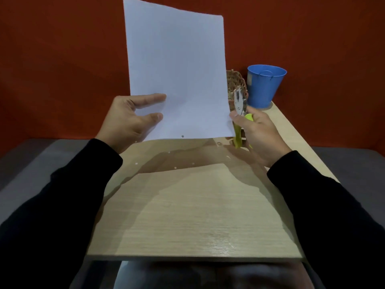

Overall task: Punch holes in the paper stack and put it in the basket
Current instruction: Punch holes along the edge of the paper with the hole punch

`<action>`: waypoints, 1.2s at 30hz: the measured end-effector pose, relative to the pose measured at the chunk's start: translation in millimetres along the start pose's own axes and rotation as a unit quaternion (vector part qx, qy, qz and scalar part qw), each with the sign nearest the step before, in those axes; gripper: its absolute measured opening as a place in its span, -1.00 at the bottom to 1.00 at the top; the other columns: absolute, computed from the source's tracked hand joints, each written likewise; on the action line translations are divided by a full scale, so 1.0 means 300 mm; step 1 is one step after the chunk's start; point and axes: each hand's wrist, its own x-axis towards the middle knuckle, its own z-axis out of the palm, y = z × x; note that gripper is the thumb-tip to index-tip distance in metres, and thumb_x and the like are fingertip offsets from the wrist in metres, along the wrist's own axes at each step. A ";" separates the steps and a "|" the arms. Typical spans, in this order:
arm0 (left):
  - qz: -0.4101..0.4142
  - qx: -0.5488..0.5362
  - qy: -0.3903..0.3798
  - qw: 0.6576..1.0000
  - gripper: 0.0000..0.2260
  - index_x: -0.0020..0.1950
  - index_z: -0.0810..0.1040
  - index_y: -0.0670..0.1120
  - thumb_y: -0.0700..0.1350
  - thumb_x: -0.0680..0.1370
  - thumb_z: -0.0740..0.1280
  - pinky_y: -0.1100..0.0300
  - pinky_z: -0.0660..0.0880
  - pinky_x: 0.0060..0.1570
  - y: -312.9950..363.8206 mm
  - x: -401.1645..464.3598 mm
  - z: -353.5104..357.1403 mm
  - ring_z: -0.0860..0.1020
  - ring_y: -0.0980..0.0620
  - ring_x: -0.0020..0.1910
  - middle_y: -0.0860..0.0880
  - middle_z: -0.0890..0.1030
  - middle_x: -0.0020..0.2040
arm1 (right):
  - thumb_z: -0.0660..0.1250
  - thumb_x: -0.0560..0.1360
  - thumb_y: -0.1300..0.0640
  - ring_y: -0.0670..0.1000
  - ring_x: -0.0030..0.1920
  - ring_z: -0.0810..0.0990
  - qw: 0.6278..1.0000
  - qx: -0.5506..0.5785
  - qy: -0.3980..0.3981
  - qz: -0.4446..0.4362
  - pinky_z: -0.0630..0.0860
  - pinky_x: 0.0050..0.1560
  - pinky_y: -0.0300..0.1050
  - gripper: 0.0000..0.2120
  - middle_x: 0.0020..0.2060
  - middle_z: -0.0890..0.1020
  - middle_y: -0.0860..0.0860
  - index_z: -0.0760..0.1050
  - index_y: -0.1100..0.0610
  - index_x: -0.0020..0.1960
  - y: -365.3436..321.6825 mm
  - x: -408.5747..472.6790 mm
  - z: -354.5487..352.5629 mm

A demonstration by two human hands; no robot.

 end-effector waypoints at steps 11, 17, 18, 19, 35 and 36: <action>0.023 0.041 0.067 0.997 -0.64 0.34 0.63 -0.09 -0.27 0.54 0.48 0.46 0.41 0.28 -0.046 0.032 -0.082 0.54 0.39 0.26 0.09 0.63 0.26 | 0.39 0.63 0.18 0.10 -0.37 0.60 0.983 -0.164 -0.075 0.046 0.49 -0.39 -0.11 -0.83 -0.30 0.65 0.20 0.60 0.28 -0.07 -0.002 -0.043 -0.024; 0.015 0.027 0.089 0.996 -0.66 0.32 0.64 -0.04 -0.24 0.55 0.47 0.18 0.53 0.28 -0.059 0.033 -0.088 0.57 0.30 0.28 0.11 0.64 0.27 | 0.40 0.62 0.18 0.12 -0.38 0.63 0.977 -0.184 -0.091 0.063 0.51 -0.39 -0.09 -0.84 -0.28 0.68 0.26 0.62 0.24 -0.09 -0.009 -0.043 -0.037; 0.016 0.028 0.093 0.995 -0.65 0.33 0.64 -0.05 -0.24 0.55 0.47 0.21 0.54 0.26 -0.059 0.033 -0.088 0.56 0.30 0.28 0.10 0.64 0.29 | 0.40 0.62 0.18 0.13 -0.37 0.63 0.976 -0.187 -0.091 0.062 0.52 -0.38 -0.08 -0.83 -0.27 0.68 0.27 0.62 0.23 -0.11 -0.011 -0.043 -0.039; 0.016 0.029 0.097 0.995 -0.65 0.34 0.63 -0.05 -0.23 0.56 0.47 0.22 0.54 0.24 -0.059 0.033 -0.089 0.56 0.30 0.29 0.10 0.63 0.30 | 0.40 0.62 0.17 0.13 -0.37 0.64 0.975 -0.193 -0.092 0.060 0.53 -0.36 -0.06 -0.82 -0.25 0.69 0.29 0.62 0.22 -0.13 -0.011 -0.040 -0.040; 0.020 0.033 0.088 0.995 -0.64 0.34 0.63 -0.07 -0.26 0.55 0.47 0.50 0.40 0.25 -0.048 0.029 -0.074 0.53 0.35 0.31 0.12 0.64 0.27 | 0.42 0.62 0.09 0.12 -0.37 0.68 0.968 -0.231 -0.089 0.029 0.60 -0.27 0.08 -0.77 -0.31 0.72 0.17 0.64 0.16 -0.18 -0.011 -0.035 -0.029; 0.020 0.031 0.087 0.996 -0.65 0.34 0.63 -0.07 -0.26 0.55 0.47 0.47 0.41 0.26 -0.049 0.029 -0.073 0.53 0.34 0.31 0.12 0.64 0.27 | 0.42 0.62 0.08 0.12 -0.37 0.68 0.968 -0.232 -0.088 0.027 0.61 -0.27 0.08 -0.77 -0.30 0.73 0.18 0.64 0.16 -0.18 -0.013 -0.036 -0.027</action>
